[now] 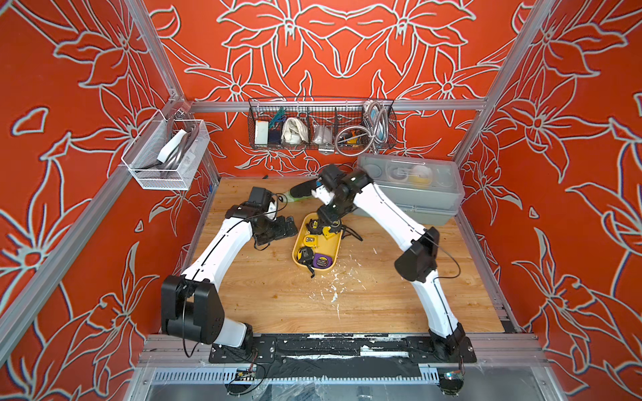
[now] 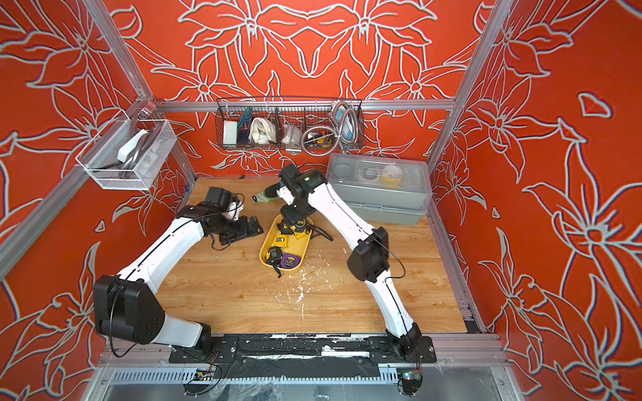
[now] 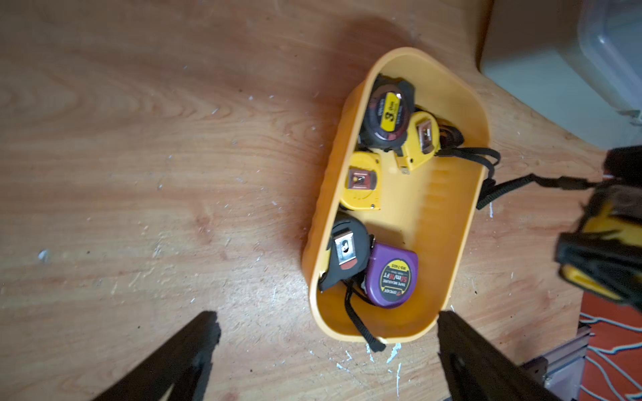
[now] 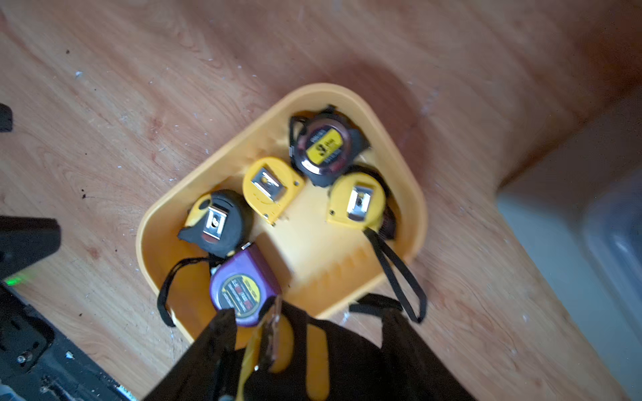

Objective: Take the tape measure out of the storage box
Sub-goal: Pick up the tape measure from the storage box, then place the tape measure at the center of the board.

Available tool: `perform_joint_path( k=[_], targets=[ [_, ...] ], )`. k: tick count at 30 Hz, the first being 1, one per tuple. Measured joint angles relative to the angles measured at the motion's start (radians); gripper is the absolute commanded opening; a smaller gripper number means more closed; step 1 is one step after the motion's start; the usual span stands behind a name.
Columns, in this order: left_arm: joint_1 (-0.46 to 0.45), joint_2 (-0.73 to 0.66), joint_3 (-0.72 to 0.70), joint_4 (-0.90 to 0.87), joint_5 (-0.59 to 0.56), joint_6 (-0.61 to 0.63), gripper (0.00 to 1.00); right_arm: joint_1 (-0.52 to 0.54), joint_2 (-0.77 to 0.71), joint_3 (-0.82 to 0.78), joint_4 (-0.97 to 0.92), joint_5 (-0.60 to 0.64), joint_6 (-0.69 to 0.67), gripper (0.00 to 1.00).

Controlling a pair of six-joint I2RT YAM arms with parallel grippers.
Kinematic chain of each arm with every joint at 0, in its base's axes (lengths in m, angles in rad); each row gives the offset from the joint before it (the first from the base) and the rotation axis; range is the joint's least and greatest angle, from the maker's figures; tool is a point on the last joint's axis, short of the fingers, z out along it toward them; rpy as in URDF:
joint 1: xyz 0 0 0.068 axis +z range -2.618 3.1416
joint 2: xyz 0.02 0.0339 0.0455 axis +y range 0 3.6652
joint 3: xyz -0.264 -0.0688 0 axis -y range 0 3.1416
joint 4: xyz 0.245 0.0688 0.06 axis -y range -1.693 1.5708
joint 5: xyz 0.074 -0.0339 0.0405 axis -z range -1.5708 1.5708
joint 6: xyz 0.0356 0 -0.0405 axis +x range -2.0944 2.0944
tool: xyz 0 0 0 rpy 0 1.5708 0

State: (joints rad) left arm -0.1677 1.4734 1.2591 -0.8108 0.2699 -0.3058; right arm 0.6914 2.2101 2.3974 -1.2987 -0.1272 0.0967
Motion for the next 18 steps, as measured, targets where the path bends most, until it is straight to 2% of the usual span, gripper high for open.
perform_joint_path(
  k=[5, 10, 14, 18],
  targets=[
    [-0.116, 0.114, 0.092, -0.019, -0.054, 0.032, 0.99, -0.194, -0.298, -0.343, 0.075, -0.011, 0.027, 0.4],
    [-0.19, 0.247, 0.17, -0.053, -0.105, 0.057, 0.99, -0.369, -0.494, -0.633, 0.147, -0.011, 0.044, 0.4],
    [-0.235, 0.341, 0.238, -0.079, -0.145, 0.079, 0.99, -0.44, -0.532, -0.872, 0.23, -0.014, 0.052, 0.4],
    [-0.263, 0.408, 0.285, -0.092, -0.174, 0.092, 0.99, -0.468, -0.497, -1.048, 0.309, -0.035, 0.064, 0.4]
  ],
)
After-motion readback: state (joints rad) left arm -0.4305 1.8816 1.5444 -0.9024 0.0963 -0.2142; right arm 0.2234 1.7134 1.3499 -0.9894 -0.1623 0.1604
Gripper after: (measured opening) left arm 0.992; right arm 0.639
